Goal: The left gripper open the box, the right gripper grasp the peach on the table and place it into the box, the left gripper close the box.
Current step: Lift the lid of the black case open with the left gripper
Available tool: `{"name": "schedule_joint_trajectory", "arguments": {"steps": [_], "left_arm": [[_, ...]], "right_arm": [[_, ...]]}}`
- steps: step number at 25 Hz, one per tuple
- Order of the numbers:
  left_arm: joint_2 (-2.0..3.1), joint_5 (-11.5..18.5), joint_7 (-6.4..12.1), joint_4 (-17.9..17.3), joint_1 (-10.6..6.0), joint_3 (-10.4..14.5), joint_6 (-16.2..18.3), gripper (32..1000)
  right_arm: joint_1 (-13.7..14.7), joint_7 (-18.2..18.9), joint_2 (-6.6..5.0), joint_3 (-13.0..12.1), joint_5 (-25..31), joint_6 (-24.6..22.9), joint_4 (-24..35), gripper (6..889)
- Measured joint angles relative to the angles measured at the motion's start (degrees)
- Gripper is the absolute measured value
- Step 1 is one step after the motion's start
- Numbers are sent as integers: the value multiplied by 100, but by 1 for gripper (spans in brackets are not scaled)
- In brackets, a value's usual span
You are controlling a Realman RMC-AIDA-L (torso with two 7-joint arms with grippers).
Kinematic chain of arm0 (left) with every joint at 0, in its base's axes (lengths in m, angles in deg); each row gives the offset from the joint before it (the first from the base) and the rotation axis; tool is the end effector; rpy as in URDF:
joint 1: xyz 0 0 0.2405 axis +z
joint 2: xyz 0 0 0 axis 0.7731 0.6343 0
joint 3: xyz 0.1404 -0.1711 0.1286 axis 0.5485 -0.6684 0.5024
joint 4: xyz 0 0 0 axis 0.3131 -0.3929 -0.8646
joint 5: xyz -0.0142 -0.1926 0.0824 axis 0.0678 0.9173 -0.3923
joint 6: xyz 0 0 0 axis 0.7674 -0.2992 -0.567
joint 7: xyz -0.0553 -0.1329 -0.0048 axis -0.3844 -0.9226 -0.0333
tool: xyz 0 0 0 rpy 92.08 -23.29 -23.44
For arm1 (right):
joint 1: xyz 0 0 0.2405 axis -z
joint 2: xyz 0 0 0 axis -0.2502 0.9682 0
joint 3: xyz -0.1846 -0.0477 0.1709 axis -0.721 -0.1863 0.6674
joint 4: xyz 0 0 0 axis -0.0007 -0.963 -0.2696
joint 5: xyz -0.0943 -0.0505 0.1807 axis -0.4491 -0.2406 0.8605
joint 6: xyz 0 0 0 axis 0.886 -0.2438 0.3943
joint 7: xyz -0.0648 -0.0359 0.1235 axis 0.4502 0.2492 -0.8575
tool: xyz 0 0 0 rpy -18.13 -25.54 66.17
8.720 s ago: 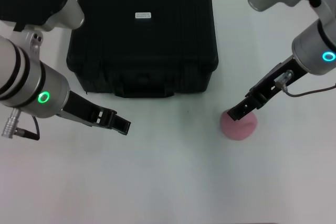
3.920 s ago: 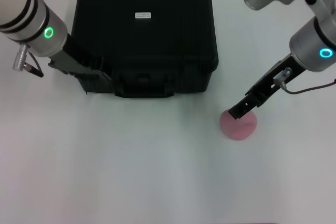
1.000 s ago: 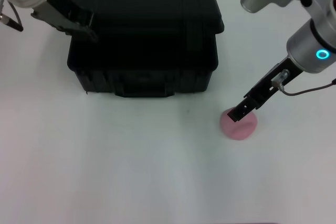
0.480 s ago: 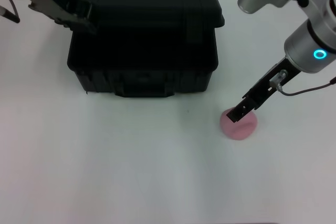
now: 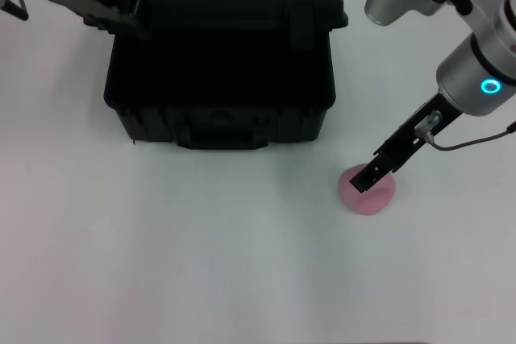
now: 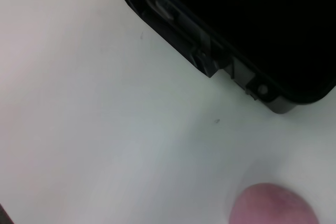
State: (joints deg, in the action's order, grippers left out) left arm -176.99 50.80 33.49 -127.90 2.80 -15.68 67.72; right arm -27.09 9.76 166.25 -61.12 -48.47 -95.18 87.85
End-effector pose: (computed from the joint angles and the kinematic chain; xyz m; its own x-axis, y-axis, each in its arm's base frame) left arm -0.0972 0.3914 0.0664 0.5590 0.8217 0.1114 0.6577 -0.3575 -0.6630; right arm 0.1687 0.3504 -0.0206 0.6315 -0.7038 0.3253 -0.6148 -0.7102 -0.3430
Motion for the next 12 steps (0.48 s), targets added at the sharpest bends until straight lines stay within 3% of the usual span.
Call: {"name": "schedule_joint_trajectory", "arguments": {"steps": [12], "left_arm": [[2, -7, 43, 4, -211, -117, 38, 488]], "right_arm": [[0, 0, 0, 10, 0, 3, -38, 850]]}}
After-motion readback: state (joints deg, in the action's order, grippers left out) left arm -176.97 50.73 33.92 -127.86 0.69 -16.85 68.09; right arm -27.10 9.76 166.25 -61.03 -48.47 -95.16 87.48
